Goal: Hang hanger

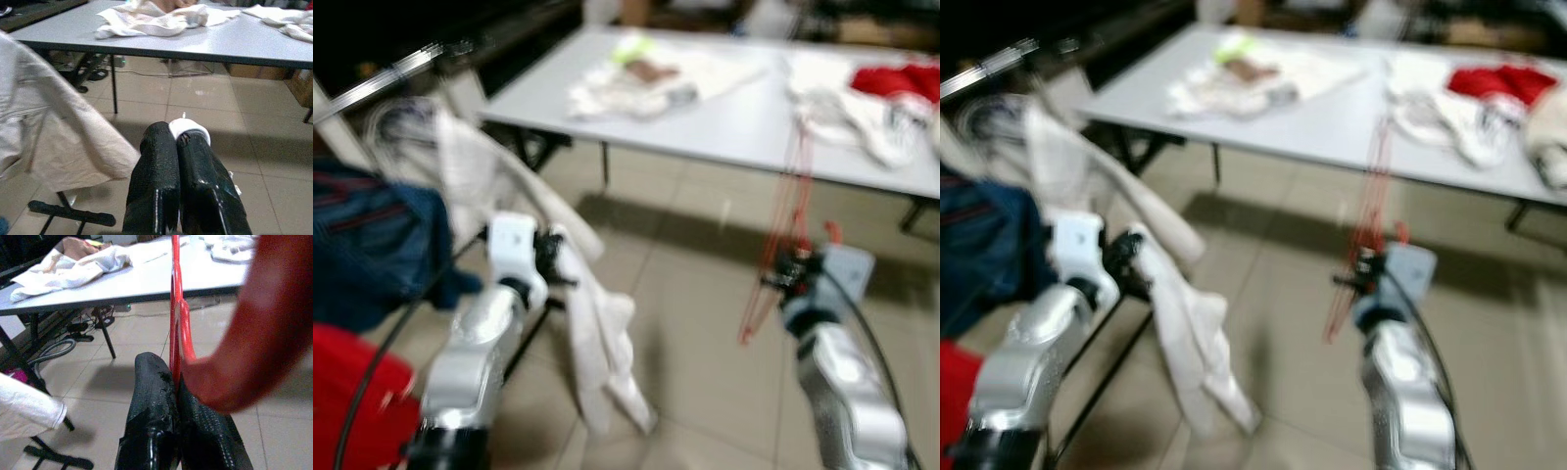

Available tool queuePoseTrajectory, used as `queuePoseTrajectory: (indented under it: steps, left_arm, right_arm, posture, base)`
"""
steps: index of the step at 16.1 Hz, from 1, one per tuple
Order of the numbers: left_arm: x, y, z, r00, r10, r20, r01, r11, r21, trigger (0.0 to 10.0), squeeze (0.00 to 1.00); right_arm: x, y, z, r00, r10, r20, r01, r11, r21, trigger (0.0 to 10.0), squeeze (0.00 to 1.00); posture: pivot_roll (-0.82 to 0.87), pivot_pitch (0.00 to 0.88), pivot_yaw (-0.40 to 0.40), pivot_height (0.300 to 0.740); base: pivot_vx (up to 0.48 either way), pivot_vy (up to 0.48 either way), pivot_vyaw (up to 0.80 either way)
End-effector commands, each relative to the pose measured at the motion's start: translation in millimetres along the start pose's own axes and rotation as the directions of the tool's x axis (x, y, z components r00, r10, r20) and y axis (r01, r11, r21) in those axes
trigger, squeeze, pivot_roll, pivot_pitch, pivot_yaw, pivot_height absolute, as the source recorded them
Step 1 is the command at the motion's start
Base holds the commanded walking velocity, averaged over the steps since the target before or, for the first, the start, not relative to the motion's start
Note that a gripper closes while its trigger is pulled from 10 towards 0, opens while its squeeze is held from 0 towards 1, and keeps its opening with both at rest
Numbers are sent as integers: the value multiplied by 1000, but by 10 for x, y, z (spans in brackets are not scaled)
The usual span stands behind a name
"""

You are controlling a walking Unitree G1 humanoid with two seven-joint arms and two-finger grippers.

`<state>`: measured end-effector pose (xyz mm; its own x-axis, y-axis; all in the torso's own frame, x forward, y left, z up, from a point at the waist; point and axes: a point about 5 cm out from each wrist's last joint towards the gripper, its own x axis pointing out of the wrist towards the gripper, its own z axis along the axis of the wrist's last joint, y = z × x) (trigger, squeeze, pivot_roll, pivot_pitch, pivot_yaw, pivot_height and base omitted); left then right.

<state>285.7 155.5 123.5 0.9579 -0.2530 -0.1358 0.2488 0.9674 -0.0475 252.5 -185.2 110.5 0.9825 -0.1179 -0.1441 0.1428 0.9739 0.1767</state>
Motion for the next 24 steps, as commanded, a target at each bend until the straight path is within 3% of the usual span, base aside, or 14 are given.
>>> queuePoseTrajectory:
  steps: [1, 12, 16, 24]
  left_arm:
    - [-24, 73, 49, 1000, 20, 21, -20, 1000, 9, 10000, 0]
    - [-10, 99, 63, 1000, 3, 21, -3, 1000, 17, 10000, 0]
    - [-26, 60, 85, 999, 15, 40, -14, 999, -43, 10000, 0]
    - [-2, 69, 115, 999, 19, 48, -18, 1000, -23, 10000, 0]
  right_arm:
    - [1, 102, 37, 999, 35, 13, -35, 999, 16, 10000, 0]
    - [48, 157, 32, 997, 73, 10, -73, 997, 12, 10000, 0]
    - [64, 152, 25, 995, 104, -6, -104, 995, -6, 10000, 0]
    - [123, 212, 55, 985, 169, -27, -169, 986, -4, 10000, 0]
  posture:
    - [-103, 0, 87, 740]
    - [-89, 0, 81, 740]
    - [-73, 0, 66, 740]
    - [-63, 0, 47, 740]
  base:
    - [311, 0, 0]
    - [355, 0, 0]
    - [365, 0, 0]
    - [366, 0, 0]
